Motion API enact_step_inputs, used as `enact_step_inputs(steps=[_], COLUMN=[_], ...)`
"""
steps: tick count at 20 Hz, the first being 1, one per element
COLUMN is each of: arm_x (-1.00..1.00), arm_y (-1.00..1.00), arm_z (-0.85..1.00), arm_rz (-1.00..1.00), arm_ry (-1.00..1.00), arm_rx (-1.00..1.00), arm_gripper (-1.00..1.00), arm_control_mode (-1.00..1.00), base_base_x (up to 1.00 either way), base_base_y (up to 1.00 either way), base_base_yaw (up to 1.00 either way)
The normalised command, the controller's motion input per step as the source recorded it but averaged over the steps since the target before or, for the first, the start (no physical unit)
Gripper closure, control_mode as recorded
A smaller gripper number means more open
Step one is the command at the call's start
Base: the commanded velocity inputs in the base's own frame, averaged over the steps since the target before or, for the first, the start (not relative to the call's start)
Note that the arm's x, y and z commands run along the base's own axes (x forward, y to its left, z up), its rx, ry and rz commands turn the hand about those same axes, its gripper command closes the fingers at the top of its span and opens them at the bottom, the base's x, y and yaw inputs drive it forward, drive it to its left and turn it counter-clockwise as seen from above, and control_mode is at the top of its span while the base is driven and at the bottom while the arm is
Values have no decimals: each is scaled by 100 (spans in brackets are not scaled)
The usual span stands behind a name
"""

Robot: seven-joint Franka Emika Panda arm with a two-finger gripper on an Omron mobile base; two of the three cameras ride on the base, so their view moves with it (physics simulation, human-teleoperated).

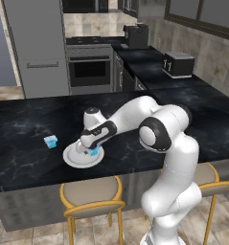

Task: Place two yogurt containers on each plate.

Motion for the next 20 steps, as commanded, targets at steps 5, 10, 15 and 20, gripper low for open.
enact_step_inputs(steps=[5,10,15,20], arm_x=[0,0,0,1], arm_y=[-4,0,4,9], arm_z=[9,20,32,28], arm_rz=[-1,-2,0,0], arm_ry=[0,0,0,-1], arm_rx=[2,1,4,4], arm_gripper=[-100,-100,-100,-100], arm_control_mode=[-100,-100,-100,-100], base_base_x=[0,0,0,0], base_base_y=[0,0,0,0], base_base_yaw=[0,0,0,0])
